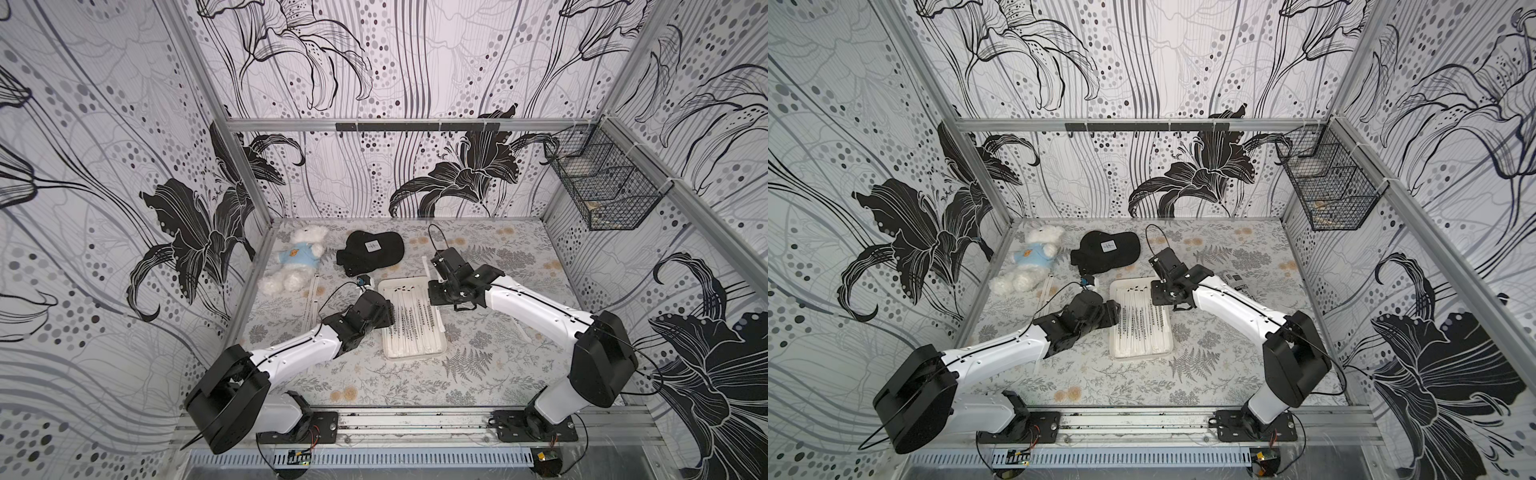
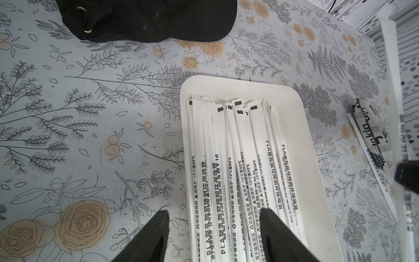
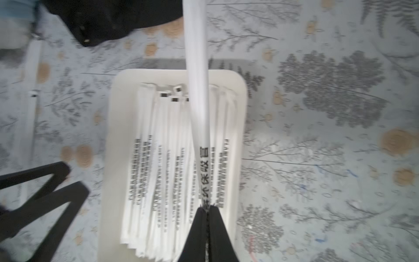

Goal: Put the straws into the storage box
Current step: Place the straw in the storage box.

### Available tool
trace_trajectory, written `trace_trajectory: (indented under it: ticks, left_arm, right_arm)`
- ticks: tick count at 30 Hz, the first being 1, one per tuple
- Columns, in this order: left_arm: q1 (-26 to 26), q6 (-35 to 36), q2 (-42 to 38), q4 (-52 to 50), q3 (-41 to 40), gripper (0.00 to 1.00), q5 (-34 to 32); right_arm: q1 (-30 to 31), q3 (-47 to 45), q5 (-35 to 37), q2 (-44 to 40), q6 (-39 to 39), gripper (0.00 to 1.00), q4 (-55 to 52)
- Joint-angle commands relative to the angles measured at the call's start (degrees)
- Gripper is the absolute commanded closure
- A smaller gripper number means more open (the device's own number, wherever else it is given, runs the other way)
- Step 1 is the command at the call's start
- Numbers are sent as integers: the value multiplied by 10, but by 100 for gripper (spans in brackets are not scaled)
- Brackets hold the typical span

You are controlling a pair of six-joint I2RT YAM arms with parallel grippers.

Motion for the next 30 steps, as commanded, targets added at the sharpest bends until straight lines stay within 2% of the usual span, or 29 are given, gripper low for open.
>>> trace_trajectory:
  ticks: [1,15,19,25,30]
  left_arm:
    - [5,-10,-7,12,-10,31,-11]
    - [5,-9,-8,16,-19,31,-5]
    - [5,-7,-9,14,-19,31,-4]
    - [5,-4,-13,10,-15,31,-8]
    - [5,-2,-18,1,-6,32,-17]
  right_arm:
    - [21,-22,-50,35,57,92,37]
    - [15,-92,-76,107,71,92,106]
    - [14,-96,-74,114,73,89,108]
    - [13,-80,-54,79,59,77,71]
    - [-18,-71,-41,12,42,73,17]
